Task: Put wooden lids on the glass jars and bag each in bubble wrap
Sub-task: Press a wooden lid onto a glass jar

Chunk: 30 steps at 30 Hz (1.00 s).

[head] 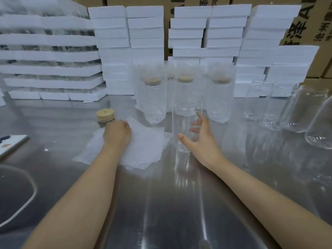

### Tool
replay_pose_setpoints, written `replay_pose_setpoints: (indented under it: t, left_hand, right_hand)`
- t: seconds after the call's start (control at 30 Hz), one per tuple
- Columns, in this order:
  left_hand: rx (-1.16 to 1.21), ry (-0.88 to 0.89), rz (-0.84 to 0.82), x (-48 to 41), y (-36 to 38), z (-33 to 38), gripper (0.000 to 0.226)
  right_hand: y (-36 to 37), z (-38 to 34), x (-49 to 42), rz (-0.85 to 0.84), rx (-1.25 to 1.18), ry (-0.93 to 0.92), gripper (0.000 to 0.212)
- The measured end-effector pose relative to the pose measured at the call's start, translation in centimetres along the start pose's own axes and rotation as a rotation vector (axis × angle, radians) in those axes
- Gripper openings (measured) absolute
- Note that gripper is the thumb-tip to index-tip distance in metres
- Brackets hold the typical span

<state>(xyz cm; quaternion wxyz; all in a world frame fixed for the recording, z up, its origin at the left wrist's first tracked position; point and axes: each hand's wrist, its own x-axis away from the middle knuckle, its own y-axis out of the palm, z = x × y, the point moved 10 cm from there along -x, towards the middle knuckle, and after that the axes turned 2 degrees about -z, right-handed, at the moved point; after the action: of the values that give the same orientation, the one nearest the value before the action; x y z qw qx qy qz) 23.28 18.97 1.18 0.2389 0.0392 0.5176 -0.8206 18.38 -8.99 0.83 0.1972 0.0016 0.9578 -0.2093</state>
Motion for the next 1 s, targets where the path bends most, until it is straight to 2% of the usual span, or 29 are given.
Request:
replay_pose_setpoints:
  t: [0.1,0.17,0.27,0.33,0.4,0.57,0.67,0.87,1.0]
  left_hand:
    - [0.076,-0.086,0.037,-2.8,-0.5,-2.4,0.038]
    - [-0.012,-0.109,0.055,-4.2,-0.7,-3.7,0.031]
    - [-0.123,-0.152,0.113,-5.6,-0.4,-5.7,0.048]
    - [-0.139,-0.097,0.218,-6.8,-1.0,-5.5,0.046]
    - [-0.190,-0.039,0.247,-8.1,-0.8,-5.0,0.042]
    - [-0.273,-0.085,0.062,-11.0,1.7,-5.9,0.079]
    - [-0.205,-0.122,-0.066,-12.3,3.2,-7.0,0.073]
    - [-0.246,-0.087,-0.122,-12.3,3.2,-5.3,0.063]
    - [-0.157,-0.100,-0.197,-11.0,3.0,-3.5,0.053]
  right_hand:
    - [0.3,0.4,-0.4,-0.033,-0.032,0.006,0.093]
    - [0.5,0.7,-0.6,-0.041,-0.045,0.007,0.093]
    - [0.7,1.0,-0.9,-0.044,-0.043,-0.004,0.094]
    - [0.7,1.1,-1.2,-0.043,-0.040,-0.007,0.095]
    - [0.8,1.3,-1.3,-0.039,-0.050,-0.005,0.094]
    - [0.7,1.5,-1.4,-0.030,-0.076,0.004,0.091]
    - [0.7,1.6,-1.3,-0.035,-0.098,0.011,0.091]
    - [0.7,1.4,-1.4,-0.039,-0.085,0.007,0.089]
    - [0.7,1.2,-1.5,-0.046,-0.064,0.007,0.090]
